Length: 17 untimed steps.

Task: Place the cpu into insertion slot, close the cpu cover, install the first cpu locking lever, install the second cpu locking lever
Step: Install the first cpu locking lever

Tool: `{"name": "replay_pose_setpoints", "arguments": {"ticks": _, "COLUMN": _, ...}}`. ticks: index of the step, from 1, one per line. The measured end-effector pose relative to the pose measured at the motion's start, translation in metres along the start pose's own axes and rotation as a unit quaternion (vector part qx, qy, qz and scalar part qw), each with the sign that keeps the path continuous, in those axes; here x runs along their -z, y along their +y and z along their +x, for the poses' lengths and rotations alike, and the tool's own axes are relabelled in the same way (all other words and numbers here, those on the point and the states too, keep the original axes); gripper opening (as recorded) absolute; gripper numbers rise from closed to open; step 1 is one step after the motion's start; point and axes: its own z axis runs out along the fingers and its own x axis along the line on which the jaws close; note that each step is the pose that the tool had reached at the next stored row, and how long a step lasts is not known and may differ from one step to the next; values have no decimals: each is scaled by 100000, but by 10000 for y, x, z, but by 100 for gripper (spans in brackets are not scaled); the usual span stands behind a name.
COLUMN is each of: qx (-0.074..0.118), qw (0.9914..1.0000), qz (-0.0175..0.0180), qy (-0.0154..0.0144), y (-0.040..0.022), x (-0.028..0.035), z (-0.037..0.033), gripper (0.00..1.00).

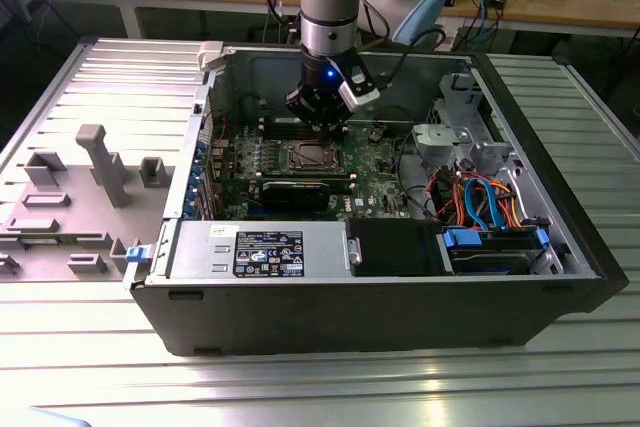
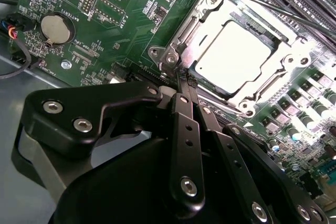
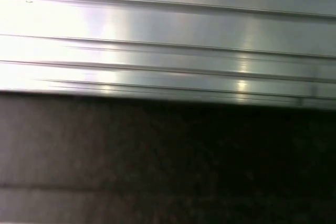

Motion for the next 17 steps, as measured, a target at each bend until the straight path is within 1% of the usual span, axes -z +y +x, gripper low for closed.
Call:
{"name": "replay_pose_setpoints", "arguments": {"ticks": 9, "qx": 15, "qw": 100000, "qz": 292, "qy": 26, "y": 1, "x": -28, "z": -1, "gripper": 11}}
{"name": "replay_pose_setpoints", "arguments": {"ticks": 13, "qx": 17, "qw": 99999, "qz": 360, "qy": 27, "y": 1, "x": -37, "z": -1, "gripper": 11}}
{"name": "replay_pose_setpoints", "arguments": {"ticks": 14, "qx": 12, "qw": 99999, "qz": 329, "qy": 5, "y": 3, "x": -43, "z": -2, "gripper": 11}}
{"name": "replay_pose_setpoints", "arguments": {"ticks": 16, "qx": 16, "qw": 99999, "qz": 393, "qy": 19, "y": 2, "x": -46, "z": -1, "gripper": 11}}
{"name": "replay_pose_setpoints", "arguments": {"ticks": 17, "qx": 12, "qw": 99999, "qz": 366, "qy": 24, "y": 1, "x": -45, "z": -1, "gripper": 11}}
